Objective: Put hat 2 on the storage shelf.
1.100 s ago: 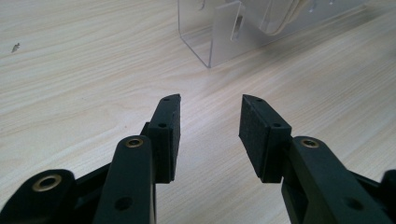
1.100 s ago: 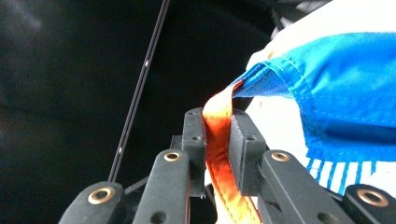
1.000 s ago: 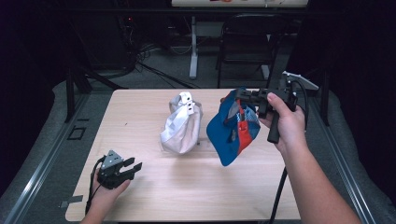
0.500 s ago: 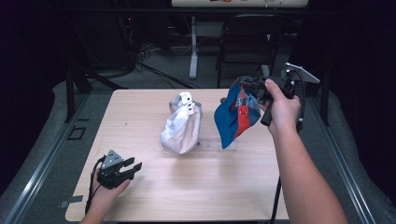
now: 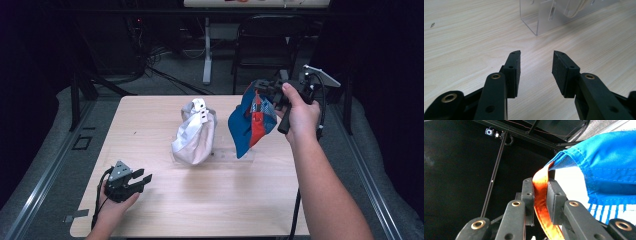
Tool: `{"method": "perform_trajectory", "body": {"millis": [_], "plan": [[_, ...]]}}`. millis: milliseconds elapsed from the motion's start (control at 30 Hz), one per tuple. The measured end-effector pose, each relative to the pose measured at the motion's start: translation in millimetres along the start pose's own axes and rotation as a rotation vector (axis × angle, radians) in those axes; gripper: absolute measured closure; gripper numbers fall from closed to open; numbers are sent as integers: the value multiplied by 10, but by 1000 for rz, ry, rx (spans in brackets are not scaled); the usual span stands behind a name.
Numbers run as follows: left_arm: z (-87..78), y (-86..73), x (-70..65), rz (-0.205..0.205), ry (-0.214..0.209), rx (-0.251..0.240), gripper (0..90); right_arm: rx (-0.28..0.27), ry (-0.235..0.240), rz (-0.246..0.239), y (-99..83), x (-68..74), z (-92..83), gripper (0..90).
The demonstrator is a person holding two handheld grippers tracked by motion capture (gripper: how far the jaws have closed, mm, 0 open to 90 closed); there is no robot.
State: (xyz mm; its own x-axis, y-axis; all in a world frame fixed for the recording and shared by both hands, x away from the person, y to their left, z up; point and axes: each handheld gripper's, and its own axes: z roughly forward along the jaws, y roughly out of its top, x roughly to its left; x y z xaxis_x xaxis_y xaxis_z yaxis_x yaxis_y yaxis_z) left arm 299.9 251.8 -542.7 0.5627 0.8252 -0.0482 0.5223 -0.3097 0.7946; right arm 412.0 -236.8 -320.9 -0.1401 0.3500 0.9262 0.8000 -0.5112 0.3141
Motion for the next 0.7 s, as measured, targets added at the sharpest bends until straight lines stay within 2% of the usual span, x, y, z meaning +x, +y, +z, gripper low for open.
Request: {"method": "perform_trajectory", "body": {"millis": [33,133,233,600,700], "plan": [[4,-2,1,-3,2,0,590,12,-4,-7,4,9,-4,780],[5,-2,2,-4,3,0,590,1,-12,-9,3,8,12,780],[-1,-2,2,0,0,1,590,-9,-45,-7,29,-40,22,780],[5,0,-3,3,3,4,590,-51,-60,14,103,-156,-95,779],[10,-3,-10,-2,2,2,590,-59,-63,6,106,-169,-113,779]]}}
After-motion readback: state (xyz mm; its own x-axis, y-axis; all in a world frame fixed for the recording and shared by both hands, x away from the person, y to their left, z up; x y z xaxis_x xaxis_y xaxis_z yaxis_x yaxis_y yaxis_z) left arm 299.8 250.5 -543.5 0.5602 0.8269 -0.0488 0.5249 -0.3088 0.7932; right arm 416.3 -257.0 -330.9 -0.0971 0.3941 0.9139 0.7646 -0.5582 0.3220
